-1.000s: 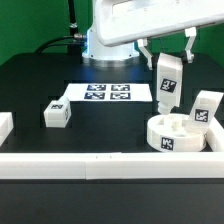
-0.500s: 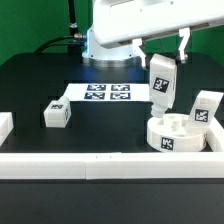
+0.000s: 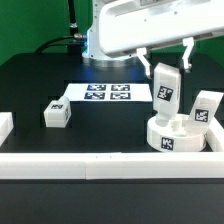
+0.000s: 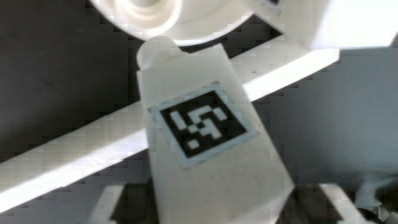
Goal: Assemble stool
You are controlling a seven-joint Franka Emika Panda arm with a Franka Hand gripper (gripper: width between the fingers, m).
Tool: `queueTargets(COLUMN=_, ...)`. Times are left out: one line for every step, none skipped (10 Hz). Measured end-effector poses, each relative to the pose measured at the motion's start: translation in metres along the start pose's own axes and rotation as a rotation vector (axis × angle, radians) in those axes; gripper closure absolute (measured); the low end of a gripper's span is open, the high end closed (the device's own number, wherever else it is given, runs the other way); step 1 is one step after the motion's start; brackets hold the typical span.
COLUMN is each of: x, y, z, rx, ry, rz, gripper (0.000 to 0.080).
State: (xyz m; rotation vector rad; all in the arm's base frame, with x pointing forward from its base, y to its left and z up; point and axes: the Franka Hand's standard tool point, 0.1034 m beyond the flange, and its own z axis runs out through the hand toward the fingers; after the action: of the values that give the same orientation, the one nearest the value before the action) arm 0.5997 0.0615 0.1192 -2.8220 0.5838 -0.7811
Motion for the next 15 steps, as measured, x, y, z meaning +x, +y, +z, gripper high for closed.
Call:
queueTargets(x=0.001, y=0.001, z=-0.001, rx=-0.001, ry=0.001, rz=0.002, gripper=0.0472)
queueTargets(x=0.001, y=0.001, z=0.000, rx=-0.001, ry=0.000, rz=0.002, gripper=0.0472)
queueTargets(x=0.000, y=0.001, z=-0.001, rx=-0.001, ry=-0.001, rz=0.002, gripper=0.0472)
queueTargets(x=-0.004, y=0.000, z=-0.002, rx=0.000, ry=-0.003, rz=0.004, gripper=0.0472)
queueTargets(x=-0.003, y=0.000, z=-0.005, rx=0.002, ry=-0.002, rz=-0.002, gripper=0.0472)
queueTargets(x=0.000, y=0.007, z=-0.009, rx=-0.003, ry=0.003, rz=0.005, gripper=0.0472)
queueTargets(x=0.004, y=0.014, z=-0.010, rx=-0.004, ry=0.004, rz=0.007, gripper=0.0472)
queueTargets(x=0.002, y=0.013, z=-0.009, rx=0.000, ry=0.000, rz=0.011, gripper=0.0472)
queueTargets(x=0.001, y=0.012, z=-0.009, rx=0.001, ry=-0.001, rz=0.008, gripper=0.0472)
queueTargets(x=0.002, y=0.013, z=-0.009, rx=0.000, ry=-0.001, rz=0.009, gripper=0.0472)
queueTargets(x=0.003, y=0.015, z=-0.009, rx=-0.001, ry=0.004, rz=0.001, gripper=0.0472)
queueTargets(x=0.011, y=0.025, z=-0.009, rx=-0.003, ry=0.023, rz=0.000, gripper=0.0472)
queueTargets(x=0.016, y=0.025, z=-0.009, rx=0.021, ry=0.042, rz=-0.009, gripper=0.0472)
queueTargets(x=0.017, y=0.018, z=-0.008, rx=0.054, ry=0.070, rz=-0.018, gripper=0.0472)
queueTargets(x=0.009, y=0.014, z=-0.003, rx=0.080, ry=0.045, rz=-0.009, gripper=0.0472)
